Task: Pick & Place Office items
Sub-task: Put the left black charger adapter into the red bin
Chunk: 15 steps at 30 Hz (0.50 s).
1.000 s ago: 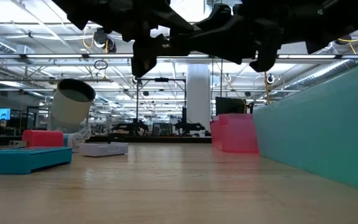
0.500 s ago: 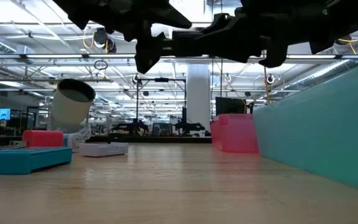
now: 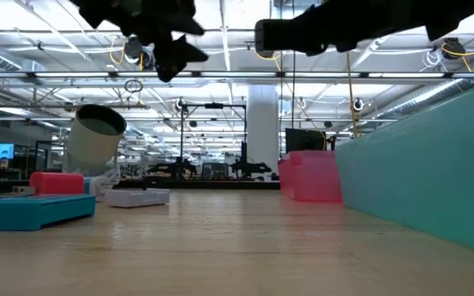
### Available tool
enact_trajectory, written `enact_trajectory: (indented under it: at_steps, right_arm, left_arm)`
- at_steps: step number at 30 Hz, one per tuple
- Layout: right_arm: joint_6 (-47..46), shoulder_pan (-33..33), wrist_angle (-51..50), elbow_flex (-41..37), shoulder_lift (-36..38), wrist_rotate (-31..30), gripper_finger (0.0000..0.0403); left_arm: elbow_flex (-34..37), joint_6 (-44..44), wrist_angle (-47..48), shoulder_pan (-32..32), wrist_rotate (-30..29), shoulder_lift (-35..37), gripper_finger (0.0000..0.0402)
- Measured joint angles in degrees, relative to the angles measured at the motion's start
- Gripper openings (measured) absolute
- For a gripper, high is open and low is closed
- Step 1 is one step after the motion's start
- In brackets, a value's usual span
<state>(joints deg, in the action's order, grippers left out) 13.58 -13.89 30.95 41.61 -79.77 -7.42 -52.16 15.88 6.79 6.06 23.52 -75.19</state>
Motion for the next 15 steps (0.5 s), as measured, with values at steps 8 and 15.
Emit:
enact_trajectory:
  at_steps: [8, 15]
  right_arm:
    - [-6.6, 0.8, -15.1, 0.0, 10.1, -2.4, 0.0146]
    - [-10.2, 0.8, -23.6, -0.1, 17.2, -3.3, 0.0146]
  left_arm:
    - [7.0, -14.0, -4.9, -1.5, -1.4, 9.4, 0.0165]
    - [20.7, -12.5, -10.3, 0.5, -7.5, 22.5, 0.0151]
